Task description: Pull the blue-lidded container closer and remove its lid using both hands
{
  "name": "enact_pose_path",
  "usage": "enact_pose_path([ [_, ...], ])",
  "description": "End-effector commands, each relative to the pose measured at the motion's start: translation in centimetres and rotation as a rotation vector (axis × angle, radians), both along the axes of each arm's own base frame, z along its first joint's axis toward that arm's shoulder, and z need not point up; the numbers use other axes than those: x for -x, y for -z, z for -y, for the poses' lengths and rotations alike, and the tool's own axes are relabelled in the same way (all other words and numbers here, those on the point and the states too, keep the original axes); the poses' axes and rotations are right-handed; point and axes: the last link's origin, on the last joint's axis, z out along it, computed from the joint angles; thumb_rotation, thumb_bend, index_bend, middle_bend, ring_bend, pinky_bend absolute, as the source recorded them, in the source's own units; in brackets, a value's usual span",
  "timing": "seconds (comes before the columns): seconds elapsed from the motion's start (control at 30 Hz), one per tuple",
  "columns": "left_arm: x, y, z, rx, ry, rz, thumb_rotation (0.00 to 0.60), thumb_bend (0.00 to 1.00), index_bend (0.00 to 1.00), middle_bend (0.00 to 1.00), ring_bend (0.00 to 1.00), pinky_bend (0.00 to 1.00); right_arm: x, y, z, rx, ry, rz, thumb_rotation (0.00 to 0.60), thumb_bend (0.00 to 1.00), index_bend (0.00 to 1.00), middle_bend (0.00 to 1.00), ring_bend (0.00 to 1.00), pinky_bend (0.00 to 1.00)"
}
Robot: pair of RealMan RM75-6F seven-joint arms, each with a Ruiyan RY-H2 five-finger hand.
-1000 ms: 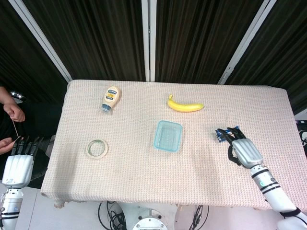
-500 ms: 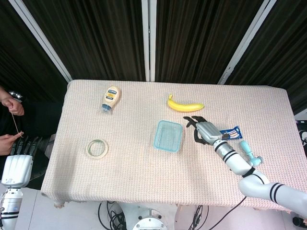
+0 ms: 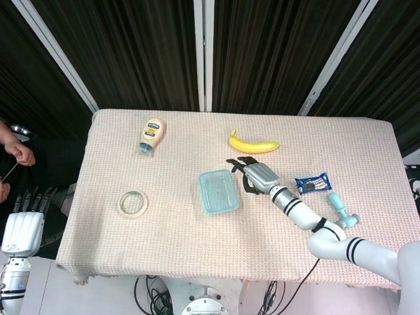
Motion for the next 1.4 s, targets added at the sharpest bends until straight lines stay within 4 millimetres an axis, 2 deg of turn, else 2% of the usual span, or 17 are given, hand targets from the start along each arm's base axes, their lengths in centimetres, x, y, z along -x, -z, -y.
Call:
enact_pose_path([
  [0.03,0.1,-0.1,0.0,-0.003,-0.001,0.003,0.6,0.0,0.11,0.1,0.0,0.01,-1.3,-2.5,-2.1,0.12,-0.114,-0.002,0.6,0.93,0.0,0.23,0.0,0.0],
  [0.13,0.0,-0.1,-0.2,-0.003,0.009,0.007,0.6,0.0,0.11,0.1,0.0,0.01,-4.2,-1.9,-5.0,0.046,-0.209,0.048,0.6,0.93,0.0,0.24,0.0,0.0],
  [0.27,0.0,0.1,-0.1,0.002,0.015,0.007,0.6,0.0,0.11,0.1,0.0,0.01,-7.2,0.4,-6.5,-0.055,-0.338,0.017,0.6,0.92,0.0,0.25,0.0,0.0],
  [0.5,0.7,-0.1,0.7,-0.011,-0.001,0.02,0.6,0.0,0.11,0.1,0.0,0.01,-10.9,4.6,-6.3,-0.114,-0.429,-0.035,0.6,0.91,0.0,0.25,0.0,0.0],
  [0.77,1.1,-0.1,1.0,-0.017,-0.002,0.031,0.6,0.0,0.11,0.1,0.0,0.01,-12.8,7.4,-5.7,-0.129,-0.463,-0.1,0.6,0.91,0.0,0.28,0.0,0.0],
  [0.9,1.3,-0.1,1.1,-0.019,-0.007,0.037,0.6,0.0,0.11,0.1,0.0,0.01,-12.0,7.8,-5.6,-0.121,-0.467,-0.153,0.6,0.91,0.0,0.3,0.0,0.0],
  [1.03,1.6,0.0,1.2,-0.019,-0.009,0.042,0.6,0.0,0.11,0.1,0.0,0.01,-10.2,7.1,-5.6,-0.1,-0.455,-0.209,0.6,0.91,0.0,0.32,0.0,0.0],
  [1.23,1.7,0.2,1.1,-0.013,-0.004,0.048,0.6,0.0,0.11,0.1,0.0,0.01,-6.7,4.1,-6.7,-0.059,-0.423,-0.281,0.6,0.91,0.0,0.36,0.0,0.0],
  [1.4,1.5,0.4,0.8,-0.006,0.006,0.047,0.6,0.0,0.11,0.1,0.0,0.01,-2.8,1.3,-8.3,-0.039,-0.38,-0.371,0.6,0.91,0.0,0.37,0.0,0.0],
])
